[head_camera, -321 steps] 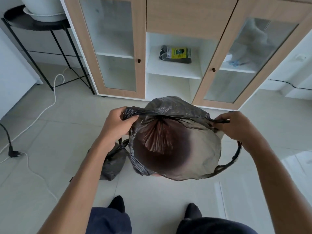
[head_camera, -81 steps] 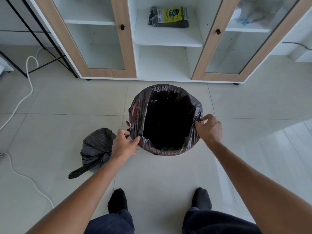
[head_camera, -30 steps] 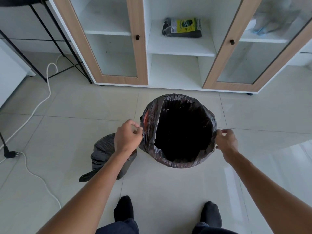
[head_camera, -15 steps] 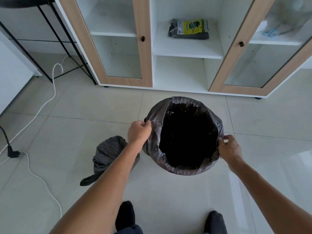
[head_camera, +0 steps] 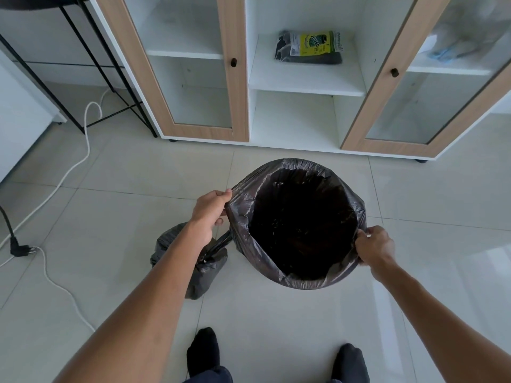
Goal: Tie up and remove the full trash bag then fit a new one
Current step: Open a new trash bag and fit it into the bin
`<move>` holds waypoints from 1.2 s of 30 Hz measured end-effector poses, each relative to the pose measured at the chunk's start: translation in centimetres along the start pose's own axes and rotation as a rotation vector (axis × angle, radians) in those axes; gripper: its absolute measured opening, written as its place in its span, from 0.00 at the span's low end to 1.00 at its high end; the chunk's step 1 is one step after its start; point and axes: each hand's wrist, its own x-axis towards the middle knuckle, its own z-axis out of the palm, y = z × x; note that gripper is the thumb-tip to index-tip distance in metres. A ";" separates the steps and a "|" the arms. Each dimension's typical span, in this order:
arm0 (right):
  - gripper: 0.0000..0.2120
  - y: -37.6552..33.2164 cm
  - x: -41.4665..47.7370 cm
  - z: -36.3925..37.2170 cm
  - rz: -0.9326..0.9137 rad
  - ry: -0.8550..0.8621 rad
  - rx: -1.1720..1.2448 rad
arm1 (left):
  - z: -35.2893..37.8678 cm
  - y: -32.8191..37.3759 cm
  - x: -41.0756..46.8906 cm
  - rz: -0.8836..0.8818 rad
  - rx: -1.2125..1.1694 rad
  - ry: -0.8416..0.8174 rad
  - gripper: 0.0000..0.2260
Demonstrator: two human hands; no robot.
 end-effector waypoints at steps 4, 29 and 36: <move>0.09 -0.6 -0.4 0.6 -0.026 0.009 -0.058 | -1.4 -1.5 -0.1 0.044 0.119 0.019 0.15; 0.12 0.1 0.4 1.5 -0.126 -0.020 -0.172 | -2.7 -4.2 2.9 -0.116 0.166 -0.082 0.15; 0.12 0.0 0.1 1.3 -0.100 -0.061 -0.093 | -0.3 -6.5 3.0 -0.017 0.122 0.104 0.11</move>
